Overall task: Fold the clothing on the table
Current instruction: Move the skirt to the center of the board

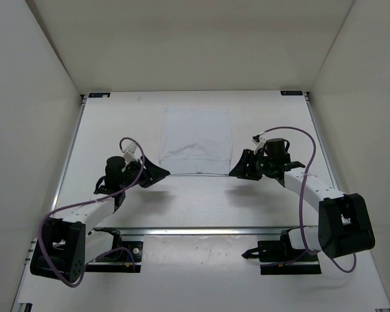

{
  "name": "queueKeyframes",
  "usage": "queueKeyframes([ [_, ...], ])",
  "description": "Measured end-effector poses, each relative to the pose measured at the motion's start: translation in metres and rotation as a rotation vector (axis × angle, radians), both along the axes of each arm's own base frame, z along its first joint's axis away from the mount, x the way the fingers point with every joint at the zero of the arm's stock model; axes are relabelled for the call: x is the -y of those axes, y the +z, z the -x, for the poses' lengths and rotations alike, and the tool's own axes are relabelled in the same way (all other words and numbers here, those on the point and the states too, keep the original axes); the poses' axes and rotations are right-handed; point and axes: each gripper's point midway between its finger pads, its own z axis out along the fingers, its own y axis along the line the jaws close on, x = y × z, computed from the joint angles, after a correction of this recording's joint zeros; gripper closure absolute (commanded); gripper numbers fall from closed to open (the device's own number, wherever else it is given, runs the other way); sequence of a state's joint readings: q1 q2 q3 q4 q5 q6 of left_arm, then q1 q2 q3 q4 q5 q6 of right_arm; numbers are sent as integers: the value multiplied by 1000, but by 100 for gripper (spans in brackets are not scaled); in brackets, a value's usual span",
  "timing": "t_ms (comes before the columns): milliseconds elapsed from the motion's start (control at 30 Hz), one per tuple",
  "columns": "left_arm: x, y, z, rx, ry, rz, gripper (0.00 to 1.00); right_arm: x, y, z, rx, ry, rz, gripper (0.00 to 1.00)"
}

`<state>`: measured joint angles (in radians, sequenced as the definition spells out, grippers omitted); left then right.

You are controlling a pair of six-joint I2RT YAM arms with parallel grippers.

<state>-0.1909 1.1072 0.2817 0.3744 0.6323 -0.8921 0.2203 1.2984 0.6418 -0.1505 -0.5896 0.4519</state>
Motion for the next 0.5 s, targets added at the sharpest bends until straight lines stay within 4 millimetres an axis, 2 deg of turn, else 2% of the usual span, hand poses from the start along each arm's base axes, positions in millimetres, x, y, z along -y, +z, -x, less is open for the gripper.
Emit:
queueKeyframes([
  [33, -3, -2, -7, -27, 25, -35, 37, 2, -1, -2, 0, -9, 11, 49],
  [167, -16, -1, -38, -50, 116, -191, 40, 9, -8, -13, -23, -53, 43, 45],
  [233, -22, -6, -47, -69, 144, -252, 40, 10, -16, -17, -56, -71, 59, 43],
  [367, -36, -46, -50, -195, 171, -388, 41, 8, -32, -27, -108, -80, 94, 42],
  [500, -40, -85, -35, -315, 145, -482, 40, 1, -42, -34, -136, -68, 115, 43],
])
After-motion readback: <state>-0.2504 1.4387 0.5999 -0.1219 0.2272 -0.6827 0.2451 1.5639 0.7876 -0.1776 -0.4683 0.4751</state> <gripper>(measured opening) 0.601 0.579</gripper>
